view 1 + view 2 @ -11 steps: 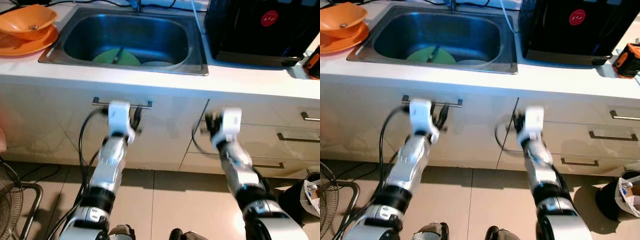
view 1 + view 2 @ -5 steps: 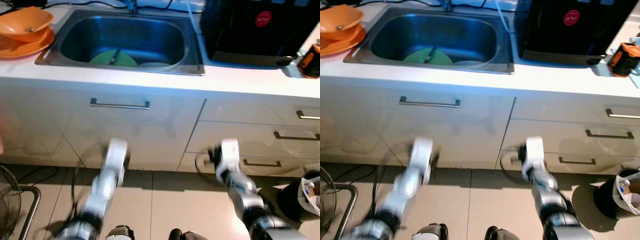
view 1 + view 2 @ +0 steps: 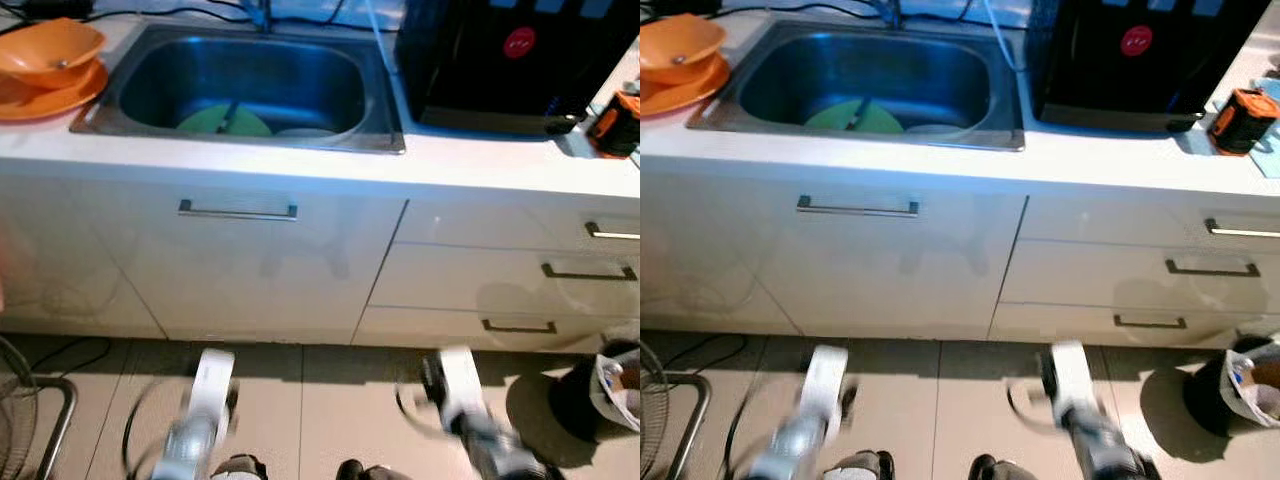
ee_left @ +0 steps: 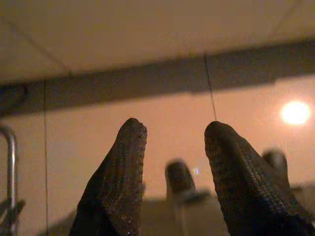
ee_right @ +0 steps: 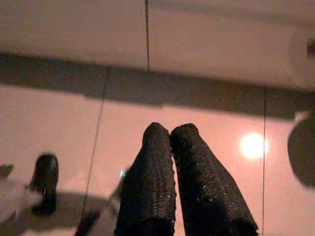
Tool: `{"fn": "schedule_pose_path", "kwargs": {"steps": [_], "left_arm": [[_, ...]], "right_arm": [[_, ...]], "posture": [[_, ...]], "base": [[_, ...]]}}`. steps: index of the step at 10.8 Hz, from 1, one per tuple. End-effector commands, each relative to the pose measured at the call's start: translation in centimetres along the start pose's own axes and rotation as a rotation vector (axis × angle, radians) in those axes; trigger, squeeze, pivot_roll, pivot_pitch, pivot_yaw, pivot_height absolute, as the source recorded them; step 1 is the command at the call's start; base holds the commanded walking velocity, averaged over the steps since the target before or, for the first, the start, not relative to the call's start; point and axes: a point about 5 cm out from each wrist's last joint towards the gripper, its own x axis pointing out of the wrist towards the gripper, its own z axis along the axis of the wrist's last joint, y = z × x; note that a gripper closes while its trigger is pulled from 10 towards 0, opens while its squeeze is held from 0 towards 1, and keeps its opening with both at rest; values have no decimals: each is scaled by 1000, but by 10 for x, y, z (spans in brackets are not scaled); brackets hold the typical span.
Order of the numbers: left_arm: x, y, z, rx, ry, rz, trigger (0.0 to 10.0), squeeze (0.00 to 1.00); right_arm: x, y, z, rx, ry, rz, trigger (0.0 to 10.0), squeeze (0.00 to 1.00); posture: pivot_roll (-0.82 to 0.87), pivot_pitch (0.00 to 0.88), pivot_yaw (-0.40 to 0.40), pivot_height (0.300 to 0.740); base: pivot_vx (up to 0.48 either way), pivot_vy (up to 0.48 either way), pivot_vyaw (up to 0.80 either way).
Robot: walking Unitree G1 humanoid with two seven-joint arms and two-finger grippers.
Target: Kitchen organization
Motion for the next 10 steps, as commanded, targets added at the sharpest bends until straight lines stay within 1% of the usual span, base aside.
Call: {"fn": "schedule_pose_path", "kwargs": {"steps": [1,2,5,7,8,10], "left_arm": [[-2,1,-9,-24,40,16,10000,0],[-6,2,-22,-38,89,20,10000,0],[-14,10,-43,-88,164,46,10000,0],[-19,17,-54,-97,195,66,10000,0],[-20,20,-55,-110,196,79,10000,0],[-20,21,-55,-139,193,92,10000,0]], "right_arm": [[-3,-3,-10,3,43,-3,10000,0],[-7,-2,-25,-6,107,-1,10000,0],[-12,1,-41,1,157,6,10000,0],[-13,5,-45,8,172,17,10000,0],[-12,6,-45,8,175,21,10000,0],[-12,5,-44,15,175,27,10000,0]], "posture": [[56,154,-72,740],[61,154,-74,740],[62,157,-58,740],[70,158,-51,740],[71,156,-49,740],[66,133,-54,740]], "base": [[0,0,0],[0,0,0],[0,0,0],[0,0,0],[0,0,0],[0,0,0]]}}
